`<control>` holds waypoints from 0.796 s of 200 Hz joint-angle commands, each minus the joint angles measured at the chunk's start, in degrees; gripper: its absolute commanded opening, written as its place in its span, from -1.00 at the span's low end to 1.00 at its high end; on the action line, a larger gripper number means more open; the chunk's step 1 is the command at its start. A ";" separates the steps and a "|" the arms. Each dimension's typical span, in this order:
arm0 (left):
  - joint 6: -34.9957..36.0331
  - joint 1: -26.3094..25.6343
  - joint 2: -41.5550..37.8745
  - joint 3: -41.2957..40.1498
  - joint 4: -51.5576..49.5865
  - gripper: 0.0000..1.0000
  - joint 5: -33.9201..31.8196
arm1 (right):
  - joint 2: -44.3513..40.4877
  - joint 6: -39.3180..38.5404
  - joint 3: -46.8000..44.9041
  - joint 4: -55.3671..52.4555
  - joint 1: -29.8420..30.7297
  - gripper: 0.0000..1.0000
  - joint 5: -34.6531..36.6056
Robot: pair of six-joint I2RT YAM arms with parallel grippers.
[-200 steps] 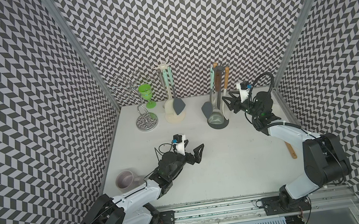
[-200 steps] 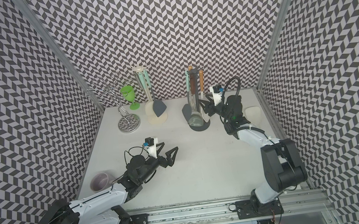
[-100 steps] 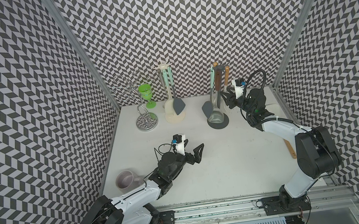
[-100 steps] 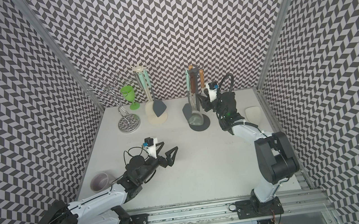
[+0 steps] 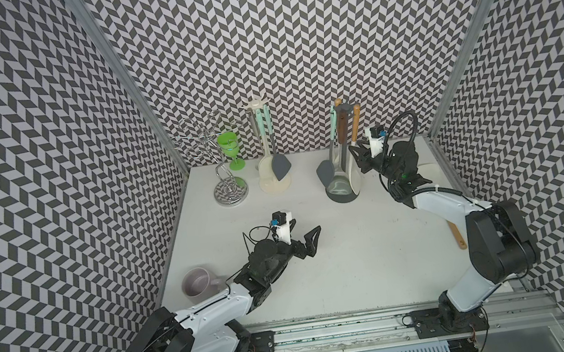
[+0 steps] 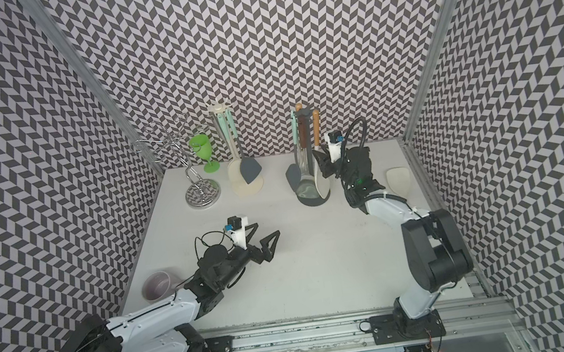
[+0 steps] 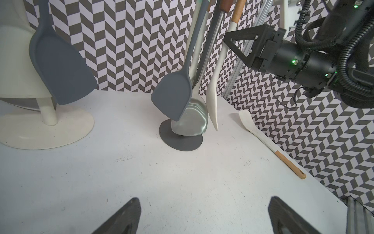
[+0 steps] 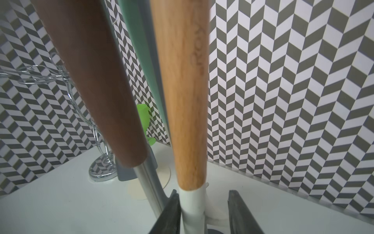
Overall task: Take the spatula off the kitchen utensil rack
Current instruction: Take off the spatula from the rack.
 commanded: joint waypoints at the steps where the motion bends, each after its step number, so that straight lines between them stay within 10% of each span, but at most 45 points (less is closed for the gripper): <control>1: 1.12 -0.27 -1.27 1.47 0.56 1.00 -0.69 | 2.63 -0.67 3.46 0.77 -0.05 -0.29 -0.96; 159: 1.28 -0.78 -2.69 0.92 0.75 1.00 -1.05 | -3.23 -8.69 3.56 -9.64 5.84 -1.00 16.39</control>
